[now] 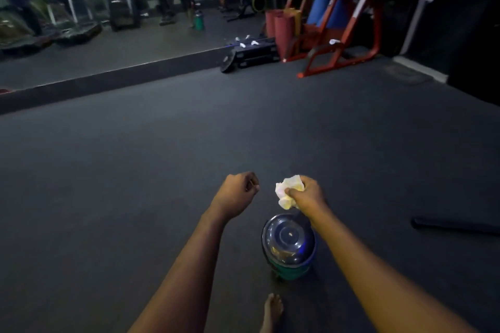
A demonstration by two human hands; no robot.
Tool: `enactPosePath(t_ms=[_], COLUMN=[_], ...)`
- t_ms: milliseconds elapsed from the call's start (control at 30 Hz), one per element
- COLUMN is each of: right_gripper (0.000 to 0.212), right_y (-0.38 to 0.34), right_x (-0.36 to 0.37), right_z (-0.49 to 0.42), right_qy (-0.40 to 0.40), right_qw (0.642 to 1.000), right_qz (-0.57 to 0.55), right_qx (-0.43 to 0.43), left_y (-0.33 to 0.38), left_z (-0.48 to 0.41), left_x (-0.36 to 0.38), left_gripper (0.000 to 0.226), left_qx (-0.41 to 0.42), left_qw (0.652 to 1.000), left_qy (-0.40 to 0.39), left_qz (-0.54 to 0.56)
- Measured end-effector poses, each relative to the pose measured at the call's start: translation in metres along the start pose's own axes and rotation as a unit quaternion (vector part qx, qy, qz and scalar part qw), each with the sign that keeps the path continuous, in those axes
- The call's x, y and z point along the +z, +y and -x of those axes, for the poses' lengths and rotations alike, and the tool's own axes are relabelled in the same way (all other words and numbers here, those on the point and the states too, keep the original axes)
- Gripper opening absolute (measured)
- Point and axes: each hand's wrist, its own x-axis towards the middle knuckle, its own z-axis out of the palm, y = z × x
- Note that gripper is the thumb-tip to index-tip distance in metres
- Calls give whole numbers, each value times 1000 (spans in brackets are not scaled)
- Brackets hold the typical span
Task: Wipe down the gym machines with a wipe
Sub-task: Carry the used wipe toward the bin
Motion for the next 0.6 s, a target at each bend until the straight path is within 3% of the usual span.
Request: enactPosePath(t_ms=[333, 600], right_gripper=[21, 22], right_y=[-22, -22], right_x=[30, 46], right_z=[-146, -186], right_qy=[120, 171], right_qw=[988, 976], right_qz=[-82, -75], right_qx=[60, 112], left_y=[-43, -58], left_z=[-194, -273], left_x=[-9, 2], left_gripper=[8, 10], left_qx=[92, 148], left_qw=[990, 977], left_qy=[-100, -151], left_qz=[-37, -18])
